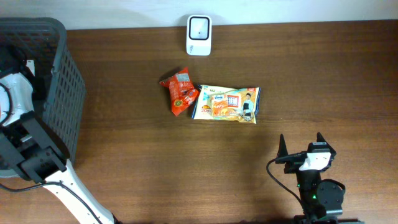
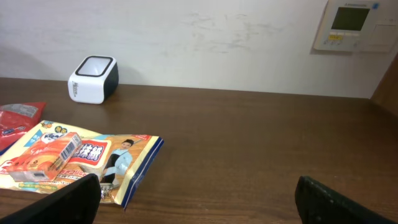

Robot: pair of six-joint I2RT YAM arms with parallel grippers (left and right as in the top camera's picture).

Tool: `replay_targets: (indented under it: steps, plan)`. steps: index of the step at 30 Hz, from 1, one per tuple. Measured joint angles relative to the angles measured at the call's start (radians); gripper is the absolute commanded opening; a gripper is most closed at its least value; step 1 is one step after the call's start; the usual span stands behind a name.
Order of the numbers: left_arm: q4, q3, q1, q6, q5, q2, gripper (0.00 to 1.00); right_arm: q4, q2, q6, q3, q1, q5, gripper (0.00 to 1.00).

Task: Scan the item barcode
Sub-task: 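Reach the left gripper into the basket and grasp the green tissue pack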

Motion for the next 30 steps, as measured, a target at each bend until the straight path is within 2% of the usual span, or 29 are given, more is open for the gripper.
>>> replay_targets:
  steps: [1,4,10,11,12,13,15,17,18,24,27,28,29,30]
  plan:
    - [-0.007,0.0,0.0,0.0,0.0,0.001,0.02,0.0,0.0,0.0,0.0,0.0,0.0,0.98]
    - [-0.044,0.0,0.0,-0.008,0.001,0.01,0.0,0.0,0.0,0.0,0.0,0.0,0.0,0.98]
    - [-0.081,-0.008,-0.002,-0.111,0.006,0.008,0.01,0.0,0.0,0.0,0.0,0.0,0.0,0.99]
    - [-0.08,-0.009,-0.005,-0.119,0.008,-0.011,0.19,0.0,0.0,0.0,0.0,0.0,0.0,0.98]
    - [-0.066,-0.011,-0.007,-0.128,0.008,-0.039,0.42,0.0,0.0,0.001,0.0,0.0,0.0,0.98]
    - [-0.047,-0.012,-0.008,-0.133,0.008,-0.069,0.54,0.0,0.0,0.0,0.0,0.0,0.0,0.98]
    - [-0.031,-0.012,-0.011,-0.128,0.008,-0.131,0.58,0.0,0.0,0.001,0.0,0.0,0.0,0.98]
    - [-0.026,-0.012,-0.01,-0.103,0.008,-0.146,0.72,0.0,0.0,0.0,0.0,0.0,0.0,0.98]
    - [-0.026,-0.012,-0.008,-0.098,0.009,-0.139,0.75,0.0,0.0,0.0,0.0,0.0,0.0,0.98]
    - [-0.006,-0.014,0.009,-0.078,0.012,-0.004,0.71,0.0,0.0,0.0,0.0,0.0,0.0,0.98]
    - [0.028,-0.014,0.008,-0.077,0.018,0.01,0.67,0.0,0.0,0.0,0.0,0.0,0.0,0.98]
    - [0.029,-0.014,0.008,-0.075,0.023,0.013,0.61,0.0,0.0,0.001,0.0,0.0,0.0,0.98]
    - [0.031,-0.014,0.008,-0.076,0.027,0.017,0.34,0.0,0.0,0.0,0.0,0.0,0.0,0.99]
    - [0.033,-0.014,0.008,-0.073,0.034,0.018,0.0,0.0,0.0,0.0,0.0,0.0,0.0,0.99]
